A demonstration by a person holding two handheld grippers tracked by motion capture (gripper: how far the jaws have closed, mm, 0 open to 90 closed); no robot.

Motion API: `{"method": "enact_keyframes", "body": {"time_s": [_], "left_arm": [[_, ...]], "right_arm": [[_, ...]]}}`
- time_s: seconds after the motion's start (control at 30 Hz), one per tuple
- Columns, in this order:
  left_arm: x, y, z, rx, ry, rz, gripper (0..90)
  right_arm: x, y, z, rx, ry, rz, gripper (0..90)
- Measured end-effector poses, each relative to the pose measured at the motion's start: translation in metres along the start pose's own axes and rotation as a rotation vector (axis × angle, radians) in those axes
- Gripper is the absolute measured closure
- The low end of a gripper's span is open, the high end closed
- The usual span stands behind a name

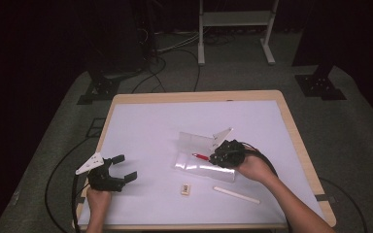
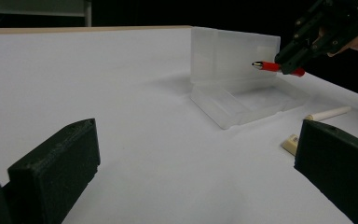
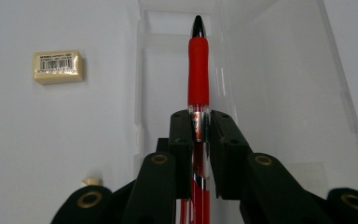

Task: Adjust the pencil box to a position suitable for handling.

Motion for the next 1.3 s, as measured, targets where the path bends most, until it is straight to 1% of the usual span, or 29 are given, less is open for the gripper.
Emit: {"method": "enact_keyframes", "body": {"time_s": [0.2,0.3,0.37,0.57,0.7,0.73,0.77,1.0,1.3], "left_arm": [[0.0,0.0,0.0,0.0,-0.001,0.001,0.0],[0.0,0.0,0.0,0.0,-0.001,0.001,0.0],[0.0,0.0,0.0,0.0,0.0,-0.001,0.0],[0.0,0.0,0.0,0.002,0.004,-0.002,0.0],[0.0,0.0,0.0,0.002,0.002,-0.002,0.0],[0.0,0.0,0.0,0.002,0.002,-0.002,0.0],[0.0,0.0,0.0,0.002,0.002,-0.002,0.0],[0.0,0.0,0.0,0.003,0.003,-0.003,0.0],[0.0,0.0,0.0,0.003,0.003,-0.003,0.0]], "right_arm": [[0.001,0.005,0.0,0.0,0.001,-0.005,78.8],[0.002,0.008,0.001,0.005,-0.007,-0.006,78.8],[0.002,0.01,0.0,0.0,0.0,-0.008,78.8],[0.004,0.015,-0.003,-0.005,-0.009,-0.02,78.8],[0.005,0.019,-0.003,-0.011,-0.007,-0.024,78.8],[0.005,0.02,-0.004,-0.013,0.0,-0.026,78.8],[0.006,0.021,-0.004,-0.014,-0.006,-0.027,78.8],[0.008,0.027,-0.006,-0.029,0.007,-0.033,78.8],[0.011,0.032,-0.006,-0.034,0.022,-0.043,78.7]]}}
Point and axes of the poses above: each handheld gripper's, and its own axes: y roughly forward along the jaws, x roughly out of its underside, z roughly to its right, the point moved 8 cm from there along y, roughly forward along the jaws, and after that the axes turned 13 degrees about x, right-handed, at the moved point
